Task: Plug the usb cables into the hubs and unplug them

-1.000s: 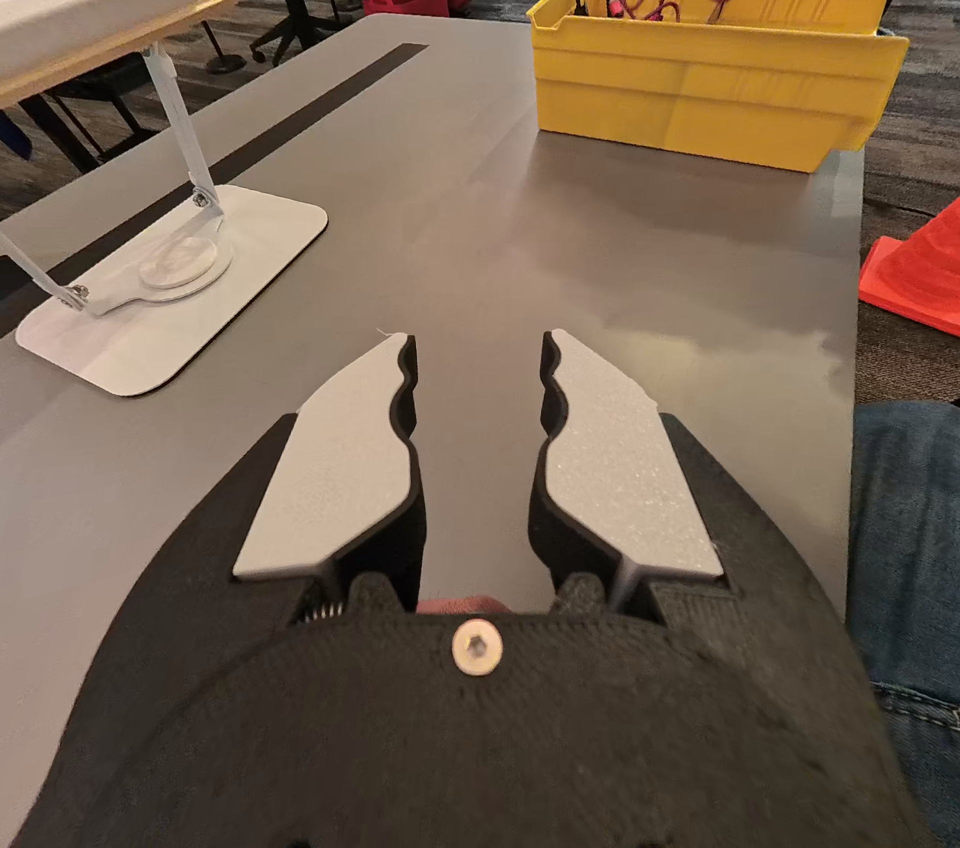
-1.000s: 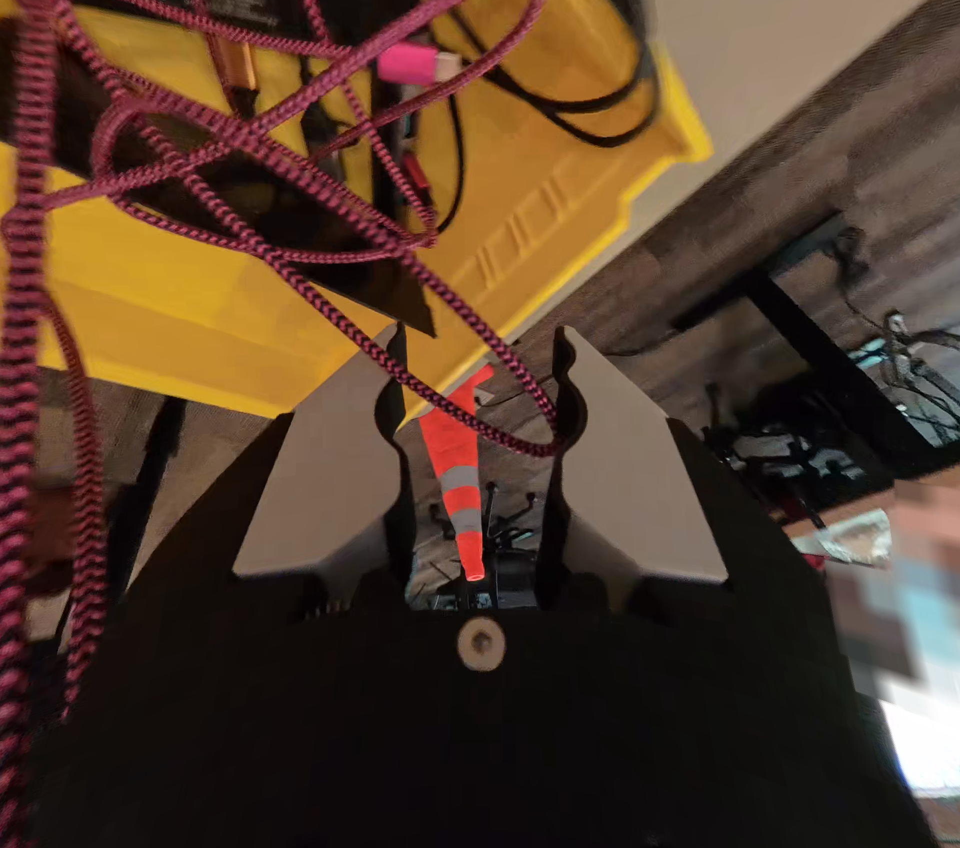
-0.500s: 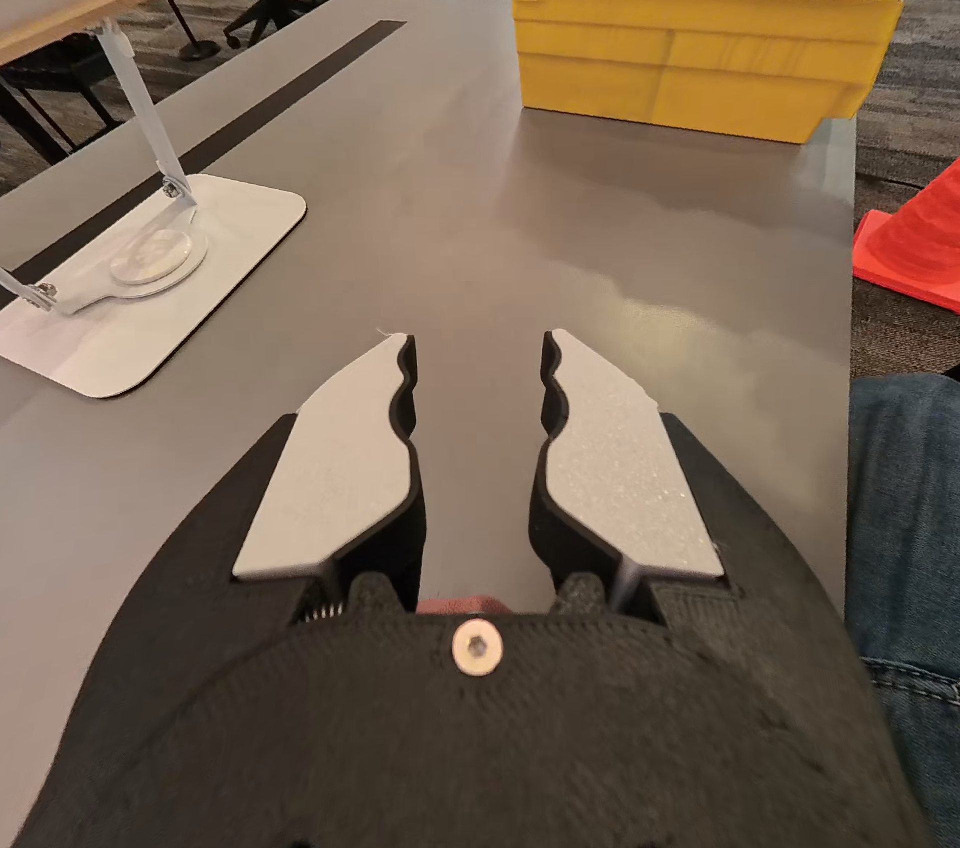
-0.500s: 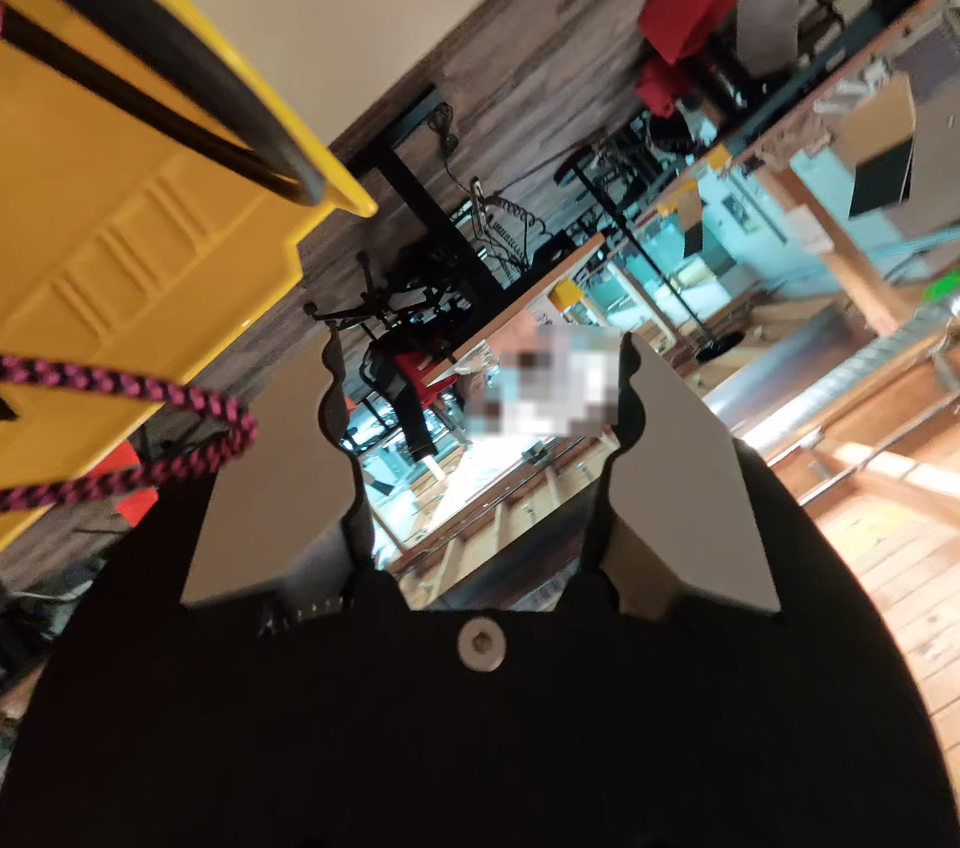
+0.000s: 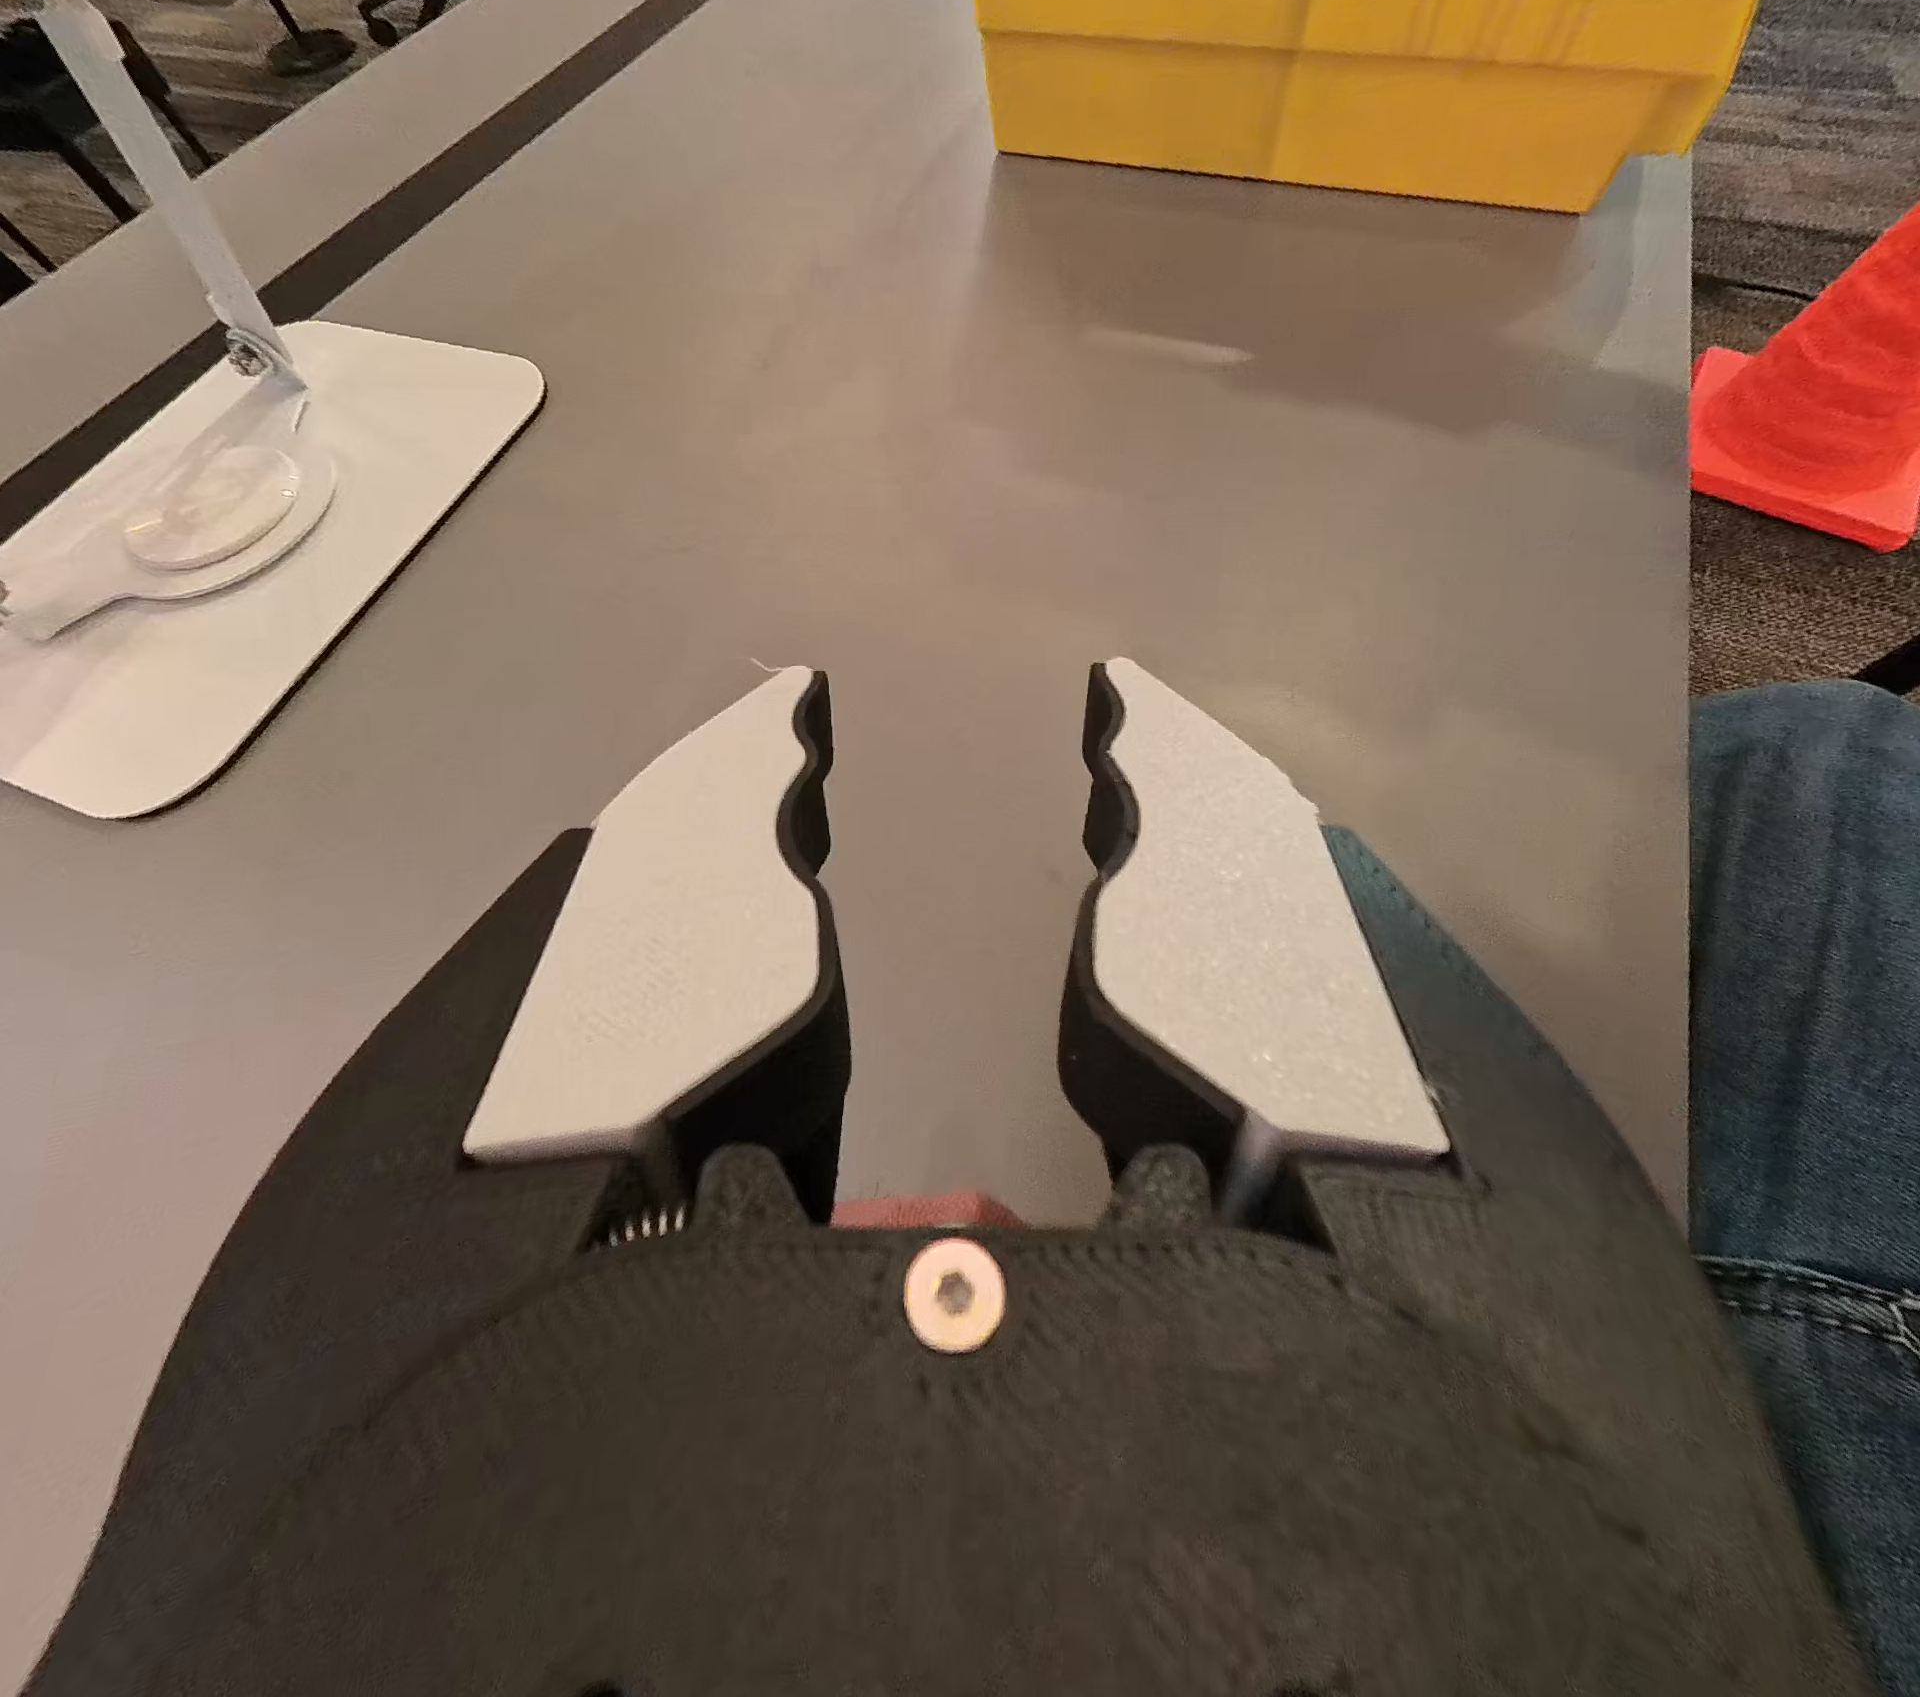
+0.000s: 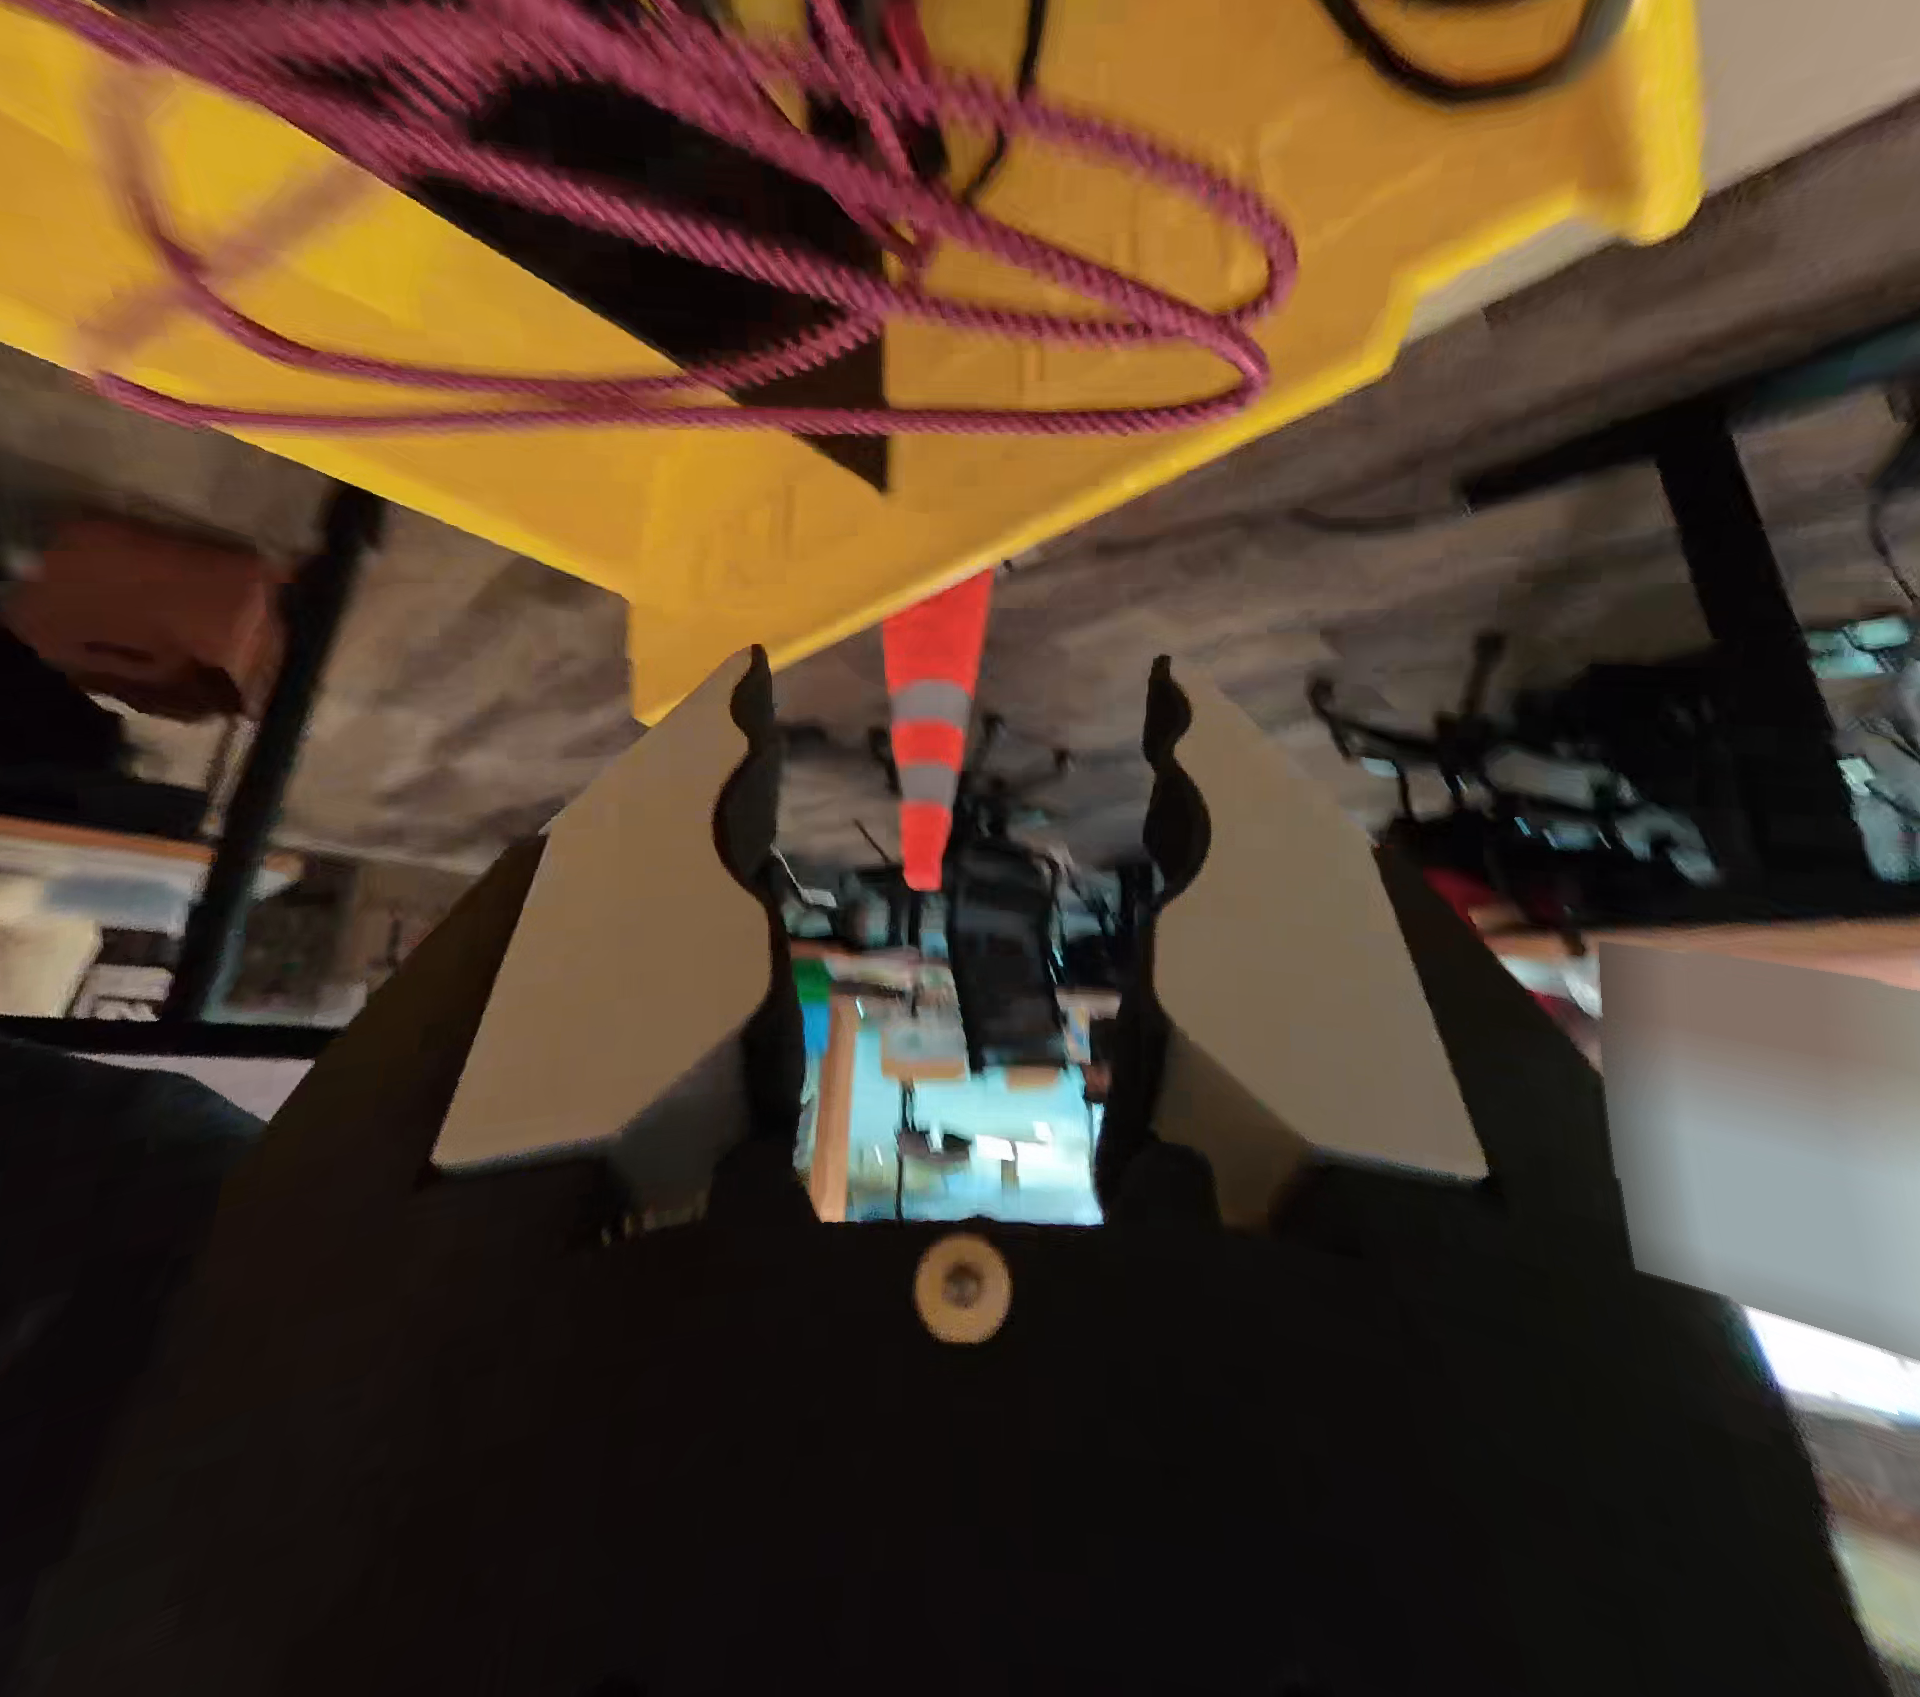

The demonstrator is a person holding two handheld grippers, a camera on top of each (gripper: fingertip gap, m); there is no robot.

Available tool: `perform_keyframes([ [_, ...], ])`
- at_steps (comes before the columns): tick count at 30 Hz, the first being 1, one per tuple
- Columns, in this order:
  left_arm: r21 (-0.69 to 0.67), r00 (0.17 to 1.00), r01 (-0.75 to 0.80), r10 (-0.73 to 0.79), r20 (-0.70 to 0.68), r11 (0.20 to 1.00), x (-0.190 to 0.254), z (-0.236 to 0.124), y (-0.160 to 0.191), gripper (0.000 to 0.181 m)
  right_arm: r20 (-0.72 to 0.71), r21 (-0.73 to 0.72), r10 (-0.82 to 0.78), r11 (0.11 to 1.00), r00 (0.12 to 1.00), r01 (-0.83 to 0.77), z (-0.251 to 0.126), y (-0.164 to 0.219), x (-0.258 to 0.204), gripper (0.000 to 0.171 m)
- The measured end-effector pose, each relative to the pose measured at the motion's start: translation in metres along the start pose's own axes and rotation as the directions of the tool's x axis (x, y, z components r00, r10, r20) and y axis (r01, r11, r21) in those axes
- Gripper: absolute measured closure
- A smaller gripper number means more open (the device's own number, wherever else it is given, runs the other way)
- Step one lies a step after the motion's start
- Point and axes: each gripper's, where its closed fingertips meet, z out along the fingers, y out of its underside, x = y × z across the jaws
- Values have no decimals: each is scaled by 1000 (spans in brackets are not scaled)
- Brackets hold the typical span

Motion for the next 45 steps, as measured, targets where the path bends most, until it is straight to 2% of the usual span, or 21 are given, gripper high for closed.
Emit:
perform_keyframes([
  [4, -3, 1000, -6, 6, -2, 1000, 1, -2, 1, 135, 51, 219, -12, 976, 999, 0, -23, -17, -19, 104],
  [7, 11, 1000, 2, -2, -1, 1000, -1, -5, 0, 135, 15, 390, -98, 917, 995, 84, -28, -41, -43, 114],
  [9, 24, 1000, 12, -12, -6, 1000, -1, -6, -2, 135, -14, 499, -93, 862, 996, 88, -25, -66, -50, 142],
  [11, 26, 1000, 13, -13, -10, 1000, 0, -5, -2, 135, -11, 602, -18, 798, 1000, 21, -20, -89, -46, 165],
  [13, 17, 1000, 0, 0, -7, 1000, 2, -5, -2, 135, 56, 662, 50, 746, 997, -74, -8, -104, -40, 171],
  [15, 11, 1000, -8, 8, -1, 1000, 3, -6, -2, 135, 116, 674, 121, 720, 986, -168, 10, -111, -31, 171],
  [19, 16, 1000, -8, 8, -1, 1000, 4, -7, -6, 135, 116, 722, 164, 664, 980, -197, 18, -129, -24, 171],
  [21, 14, 1000, -13, 13, -6, 1000, 6, -5, -8, 135, 56, 690, 174, 705, 983, -164, 26, -138, -27, 171],
  [23, 3, 1000, -26, 26, -7, 1000, 9, -3, -9, 135, -7, 579, 108, 811, 994, -84, 50, -142, -39, 171],
  [25, -6, 999, -40, 40, 0, 999, 11, -4, -10, 135, -15, 593, 123, 800, 992, -90, 52, -145, -38, 171],
  [27, -5, 999, -39, 40, 13, 999, 10, -9, -12, 135, 31, 661, 134, 741, 991, -120, 36, -142, -42, 163],
  [29, 3, 999, -32, 32, 32, 999, 6, -16, -16, 135, 40, 708, 155, 692, 987, -138, 19, -130, -44, 151],
  [33, 19, 996, -25, 24, 83, 1000, -4, -34, -29, 134, 39, 787, 173, 601, 984, -137, -9, -101, -51, 137],
  [35, -5, 988, -36, 36, 150, 999, -15, -46, -33, 129, 25, 814, 214, 562, 976, -144, -18, -85, -49, 130],
  [37, -44, 966, -48, 57, 250, 998, -32, -67, -36, 118, 11, 841, 281, 517, 960, -161, -23, -66, -45, 115],
  [41, -119, 881, 3, 54, 470, 993, -70, -145, -29, 104, 4, 882, 384, 434, 923, -184, -8, -36, -42, 86],
  [43, -145, 828, 86, 10, 561, 986, -88, -193, -13, 95, -16, 875, 443, 439, 896, -202, 10, -18, -39, 82],
  [45, -147, 761, 162, -29, 648, 976, -103, -241, 5, 93, -6, 891, 481, 400, 877, -213, 21, -4, -37, 85],
])
